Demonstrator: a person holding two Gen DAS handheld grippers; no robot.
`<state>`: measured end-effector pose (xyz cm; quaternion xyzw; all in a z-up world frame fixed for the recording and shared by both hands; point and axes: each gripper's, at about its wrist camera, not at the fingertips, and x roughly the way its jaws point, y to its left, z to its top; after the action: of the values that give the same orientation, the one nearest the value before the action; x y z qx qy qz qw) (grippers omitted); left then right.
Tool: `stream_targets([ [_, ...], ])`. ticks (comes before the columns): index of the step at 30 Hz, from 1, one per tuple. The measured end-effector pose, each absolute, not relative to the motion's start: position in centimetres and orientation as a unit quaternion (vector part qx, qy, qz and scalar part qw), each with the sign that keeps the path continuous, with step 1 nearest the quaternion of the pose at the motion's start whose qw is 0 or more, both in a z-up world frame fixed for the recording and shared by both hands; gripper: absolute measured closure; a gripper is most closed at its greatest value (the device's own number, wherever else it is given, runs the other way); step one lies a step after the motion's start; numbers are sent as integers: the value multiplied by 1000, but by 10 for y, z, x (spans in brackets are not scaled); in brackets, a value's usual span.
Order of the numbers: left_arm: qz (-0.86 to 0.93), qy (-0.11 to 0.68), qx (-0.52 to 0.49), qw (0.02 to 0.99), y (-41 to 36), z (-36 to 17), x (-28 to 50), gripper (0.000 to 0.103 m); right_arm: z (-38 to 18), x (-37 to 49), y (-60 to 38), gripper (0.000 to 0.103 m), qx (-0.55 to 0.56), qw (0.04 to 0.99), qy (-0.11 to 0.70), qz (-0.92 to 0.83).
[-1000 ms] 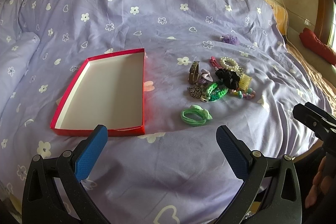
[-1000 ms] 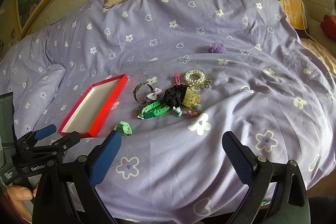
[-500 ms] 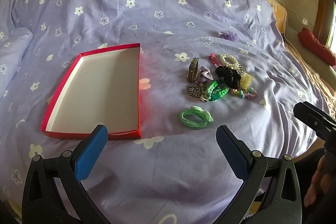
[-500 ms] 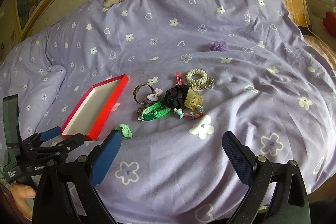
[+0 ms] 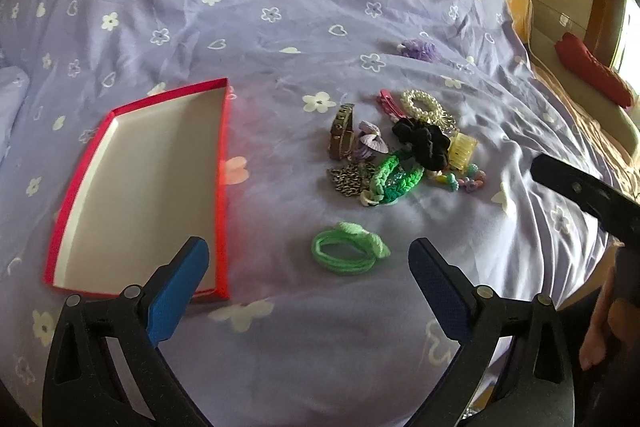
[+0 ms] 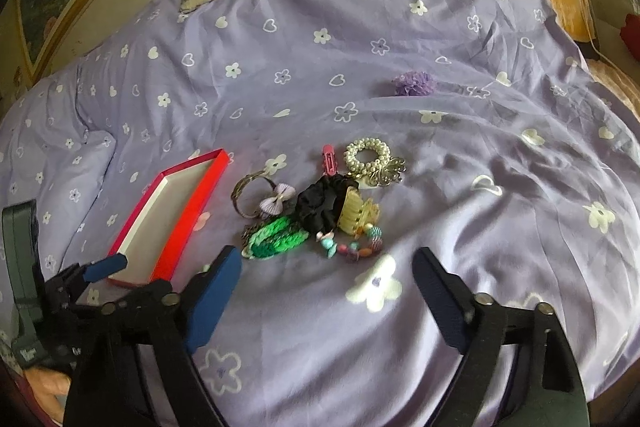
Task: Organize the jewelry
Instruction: 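Grasp green hair tie with left tool while right tool grasps yellow claw clip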
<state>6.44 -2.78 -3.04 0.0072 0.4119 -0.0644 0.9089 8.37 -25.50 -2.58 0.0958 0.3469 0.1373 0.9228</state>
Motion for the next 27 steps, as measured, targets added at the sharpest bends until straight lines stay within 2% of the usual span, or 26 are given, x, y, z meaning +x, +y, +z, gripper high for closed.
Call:
stream_targets([
  [2,-66,417,11,906,-31,-34,71,6,-29,96,-255,28,96,921,353,135],
  [4,-70,423,13,903,-34,-38,77,11,-33,107,-256,39,98,918,360,132],
  [6,-71,431,17,899,-36,-43,83,14,-38,119,-257,46,102,915,370,127],
  [12,-79,454,22,887,-41,-58,97,24,-59,150,-251,49,105,902,400,123],
  [15,-89,464,18,881,-43,-65,101,33,-71,162,-249,54,104,895,417,120],
  [18,-103,468,15,877,-45,-67,103,45,-82,169,-251,66,111,889,428,118],
  [19,-109,470,12,876,-46,-67,104,55,-84,170,-252,73,117,888,429,119],
  [20,-116,472,7,874,-47,-68,106,63,-85,171,-253,73,121,888,427,121],
  [21,-119,473,4,873,-46,-69,106,65,-84,170,-255,75,123,889,423,122],
  [23,-131,473,-5,871,-46,-68,107,84,-80,167,-255,78,122,892,417,124],
  [26,-140,468,-9,872,-47,-65,105,97,-75,163,-258,78,124,895,410,127],
  [27,-141,466,-8,874,-47,-64,104,97,-73,161,-258,78,125,896,407,128],
])
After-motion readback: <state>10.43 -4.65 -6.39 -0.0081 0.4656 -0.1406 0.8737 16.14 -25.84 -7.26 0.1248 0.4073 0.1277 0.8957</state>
